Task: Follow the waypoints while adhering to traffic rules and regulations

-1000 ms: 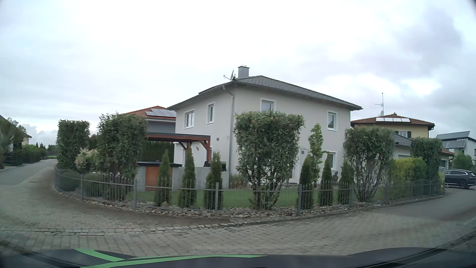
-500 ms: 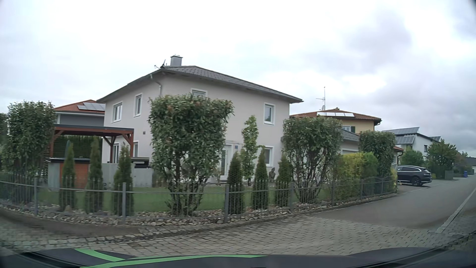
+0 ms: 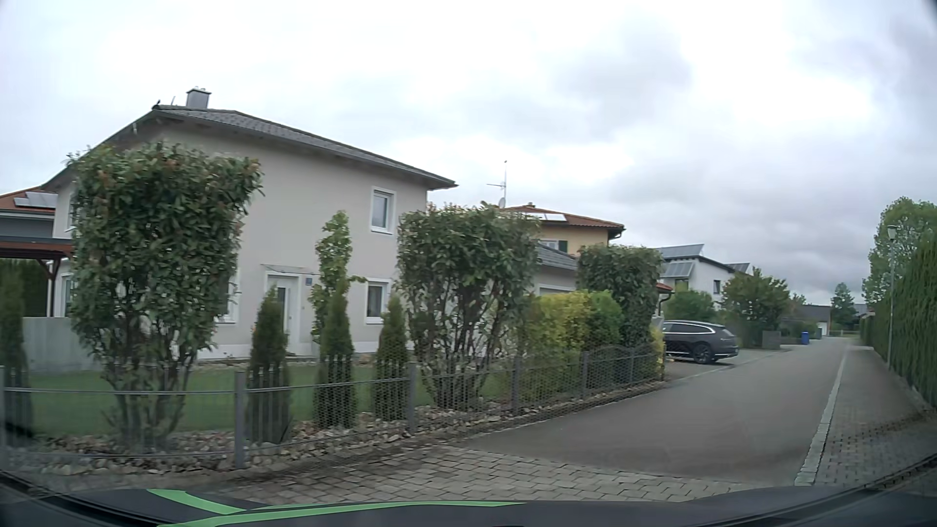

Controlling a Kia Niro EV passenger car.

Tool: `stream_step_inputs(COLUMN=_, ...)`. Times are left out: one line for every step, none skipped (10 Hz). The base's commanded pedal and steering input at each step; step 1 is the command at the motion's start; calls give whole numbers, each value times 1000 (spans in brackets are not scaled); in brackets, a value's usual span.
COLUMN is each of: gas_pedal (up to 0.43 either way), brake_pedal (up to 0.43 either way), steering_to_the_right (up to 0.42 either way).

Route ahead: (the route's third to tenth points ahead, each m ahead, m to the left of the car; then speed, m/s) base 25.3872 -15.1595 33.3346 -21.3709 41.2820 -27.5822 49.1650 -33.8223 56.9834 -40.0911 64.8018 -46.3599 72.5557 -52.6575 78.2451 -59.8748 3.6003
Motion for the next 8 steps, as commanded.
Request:
stream_step_inputs(gas_pedal=130, brake_pedal=0, steering_to_the_right=518)
stream_step_inputs(gas_pedal=130, brake_pedal=0, steering_to_the_right=496)
stream_step_inputs(gas_pedal=130, brake_pedal=0, steering_to_the_right=475)
stream_step_inputs(gas_pedal=130, brake_pedal=0, steering_to_the_right=455)
stream_step_inputs(gas_pedal=138, brake_pedal=0, steering_to_the_right=441)
stream_step_inputs(gas_pedal=138, brake_pedal=0, steering_to_the_right=425)
stream_step_inputs(gas_pedal=138, brake_pedal=0, steering_to_the_right=407)
stream_step_inputs(gas_pedal=138, brake_pedal=0, steering_to_the_right=394)
